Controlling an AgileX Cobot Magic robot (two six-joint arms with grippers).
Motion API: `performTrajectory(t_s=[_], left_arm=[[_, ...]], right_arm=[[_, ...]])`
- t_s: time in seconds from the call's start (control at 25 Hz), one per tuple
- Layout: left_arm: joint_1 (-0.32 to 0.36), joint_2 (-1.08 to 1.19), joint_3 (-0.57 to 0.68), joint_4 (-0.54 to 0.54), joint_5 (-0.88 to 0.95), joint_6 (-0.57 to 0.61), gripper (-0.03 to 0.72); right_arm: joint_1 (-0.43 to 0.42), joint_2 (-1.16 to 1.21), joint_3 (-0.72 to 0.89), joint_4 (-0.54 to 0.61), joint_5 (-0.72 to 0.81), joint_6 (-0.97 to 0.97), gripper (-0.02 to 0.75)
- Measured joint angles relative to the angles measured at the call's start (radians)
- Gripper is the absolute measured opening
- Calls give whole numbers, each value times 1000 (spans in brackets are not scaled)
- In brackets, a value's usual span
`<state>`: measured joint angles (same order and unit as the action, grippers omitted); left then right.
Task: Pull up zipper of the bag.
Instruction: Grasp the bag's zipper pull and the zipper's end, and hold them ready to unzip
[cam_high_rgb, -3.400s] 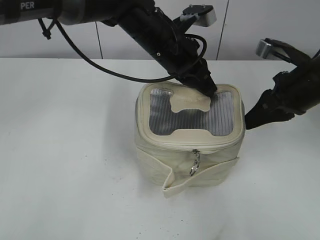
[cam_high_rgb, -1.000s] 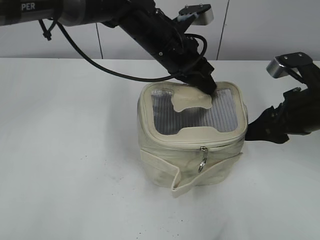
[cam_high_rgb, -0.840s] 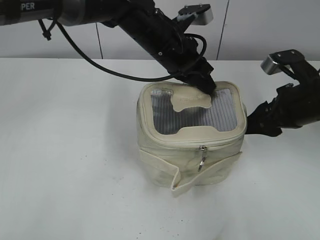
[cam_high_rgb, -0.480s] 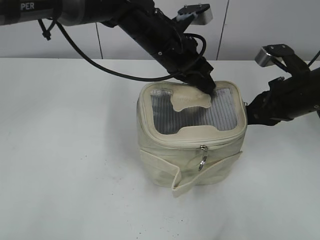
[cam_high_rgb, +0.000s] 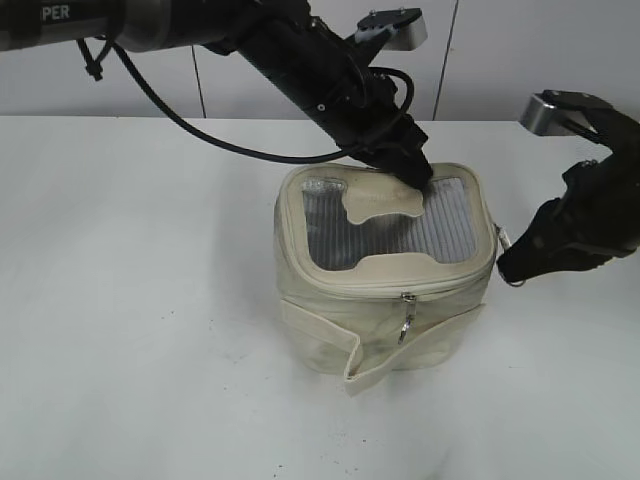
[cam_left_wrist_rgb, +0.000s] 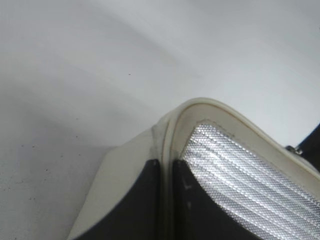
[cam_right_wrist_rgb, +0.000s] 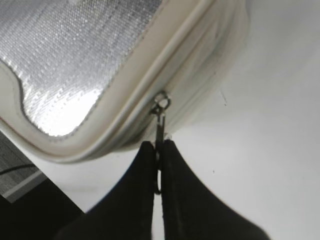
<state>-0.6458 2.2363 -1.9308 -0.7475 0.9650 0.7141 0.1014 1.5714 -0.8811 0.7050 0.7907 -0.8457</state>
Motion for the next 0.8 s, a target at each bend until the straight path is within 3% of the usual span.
performTrajectory(t_s=[0.16,0.32,0.56,0.8], left_arm=[[0,0,0,0,0,0,38],[0,0,0,0,1,0,38],[0,0,0,0,8,0,38],[-1,0,0,1,9,-4,38]], right_arm=[[71,-50,-2,-149,28,152,-5],[144,-82,2,-214,78,252,-5],[280,-110,13,-234,82,362,-5],[434,-110,18,-164,-58,441,-5]])
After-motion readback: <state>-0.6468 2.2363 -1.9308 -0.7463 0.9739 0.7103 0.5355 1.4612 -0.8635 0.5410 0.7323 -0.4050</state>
